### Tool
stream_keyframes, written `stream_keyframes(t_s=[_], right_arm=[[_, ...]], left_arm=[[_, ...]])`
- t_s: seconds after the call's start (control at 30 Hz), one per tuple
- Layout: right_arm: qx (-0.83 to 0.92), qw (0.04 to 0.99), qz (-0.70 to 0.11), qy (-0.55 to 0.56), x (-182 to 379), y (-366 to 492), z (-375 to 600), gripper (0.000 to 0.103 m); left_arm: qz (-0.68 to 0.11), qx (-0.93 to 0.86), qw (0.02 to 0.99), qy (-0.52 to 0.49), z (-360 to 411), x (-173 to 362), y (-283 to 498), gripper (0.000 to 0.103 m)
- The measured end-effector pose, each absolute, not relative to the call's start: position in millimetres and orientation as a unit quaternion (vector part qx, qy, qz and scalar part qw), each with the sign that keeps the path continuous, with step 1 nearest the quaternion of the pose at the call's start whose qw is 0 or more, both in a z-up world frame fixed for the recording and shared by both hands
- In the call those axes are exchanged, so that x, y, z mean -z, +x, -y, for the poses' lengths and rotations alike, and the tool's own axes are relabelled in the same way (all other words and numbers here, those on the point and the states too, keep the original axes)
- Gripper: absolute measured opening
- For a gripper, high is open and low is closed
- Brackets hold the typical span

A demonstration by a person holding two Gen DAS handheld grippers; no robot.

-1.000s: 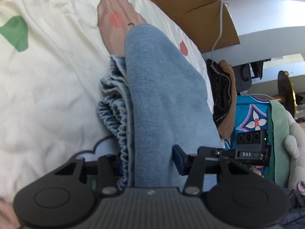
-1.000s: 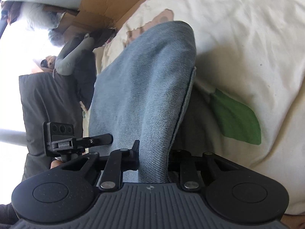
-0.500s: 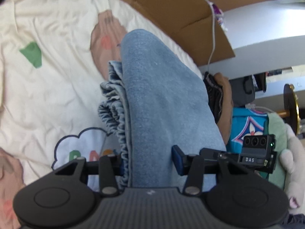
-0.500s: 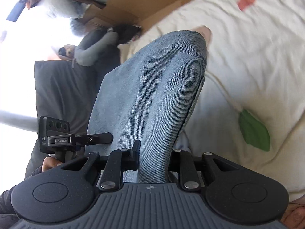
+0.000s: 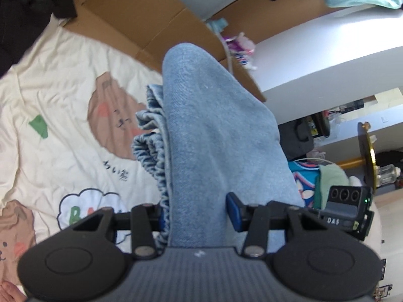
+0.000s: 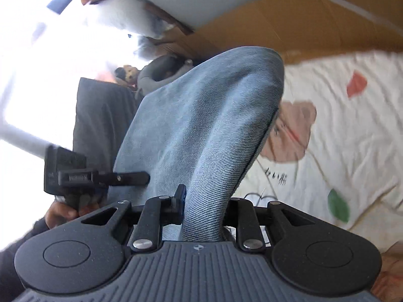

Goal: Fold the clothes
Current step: 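Lift and carry the folded jeans with both grippers toward the shelf stack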

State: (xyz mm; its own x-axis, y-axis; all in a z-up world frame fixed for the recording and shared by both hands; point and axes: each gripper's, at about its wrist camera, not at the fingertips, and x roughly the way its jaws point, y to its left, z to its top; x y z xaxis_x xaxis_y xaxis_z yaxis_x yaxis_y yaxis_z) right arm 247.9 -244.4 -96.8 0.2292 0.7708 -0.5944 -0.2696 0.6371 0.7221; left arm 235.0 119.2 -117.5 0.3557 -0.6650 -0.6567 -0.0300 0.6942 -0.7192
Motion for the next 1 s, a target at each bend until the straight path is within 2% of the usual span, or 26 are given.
stream_keyframes(t_s=[0.4, 0.73, 1.0], right_arm=[[-0.342, 0.786, -0.455, 0.242, -35, 214, 263, 0.022], [-0.339, 0.814, -0.412, 0.229, -127, 183, 286, 0.022], [-0.315, 0.837, -0.383, 0.231, -171, 157, 334, 0.022]], left_arm=[[-0.483, 0.234, 0.787, -0.303, -93, -9, 214, 0.048], [-0.455, 0.250, 0.808, -0.280, -68, -91, 197, 0.048], [-0.438, 0.280, 0.815, -0.258, -16, -138, 197, 0.048]])
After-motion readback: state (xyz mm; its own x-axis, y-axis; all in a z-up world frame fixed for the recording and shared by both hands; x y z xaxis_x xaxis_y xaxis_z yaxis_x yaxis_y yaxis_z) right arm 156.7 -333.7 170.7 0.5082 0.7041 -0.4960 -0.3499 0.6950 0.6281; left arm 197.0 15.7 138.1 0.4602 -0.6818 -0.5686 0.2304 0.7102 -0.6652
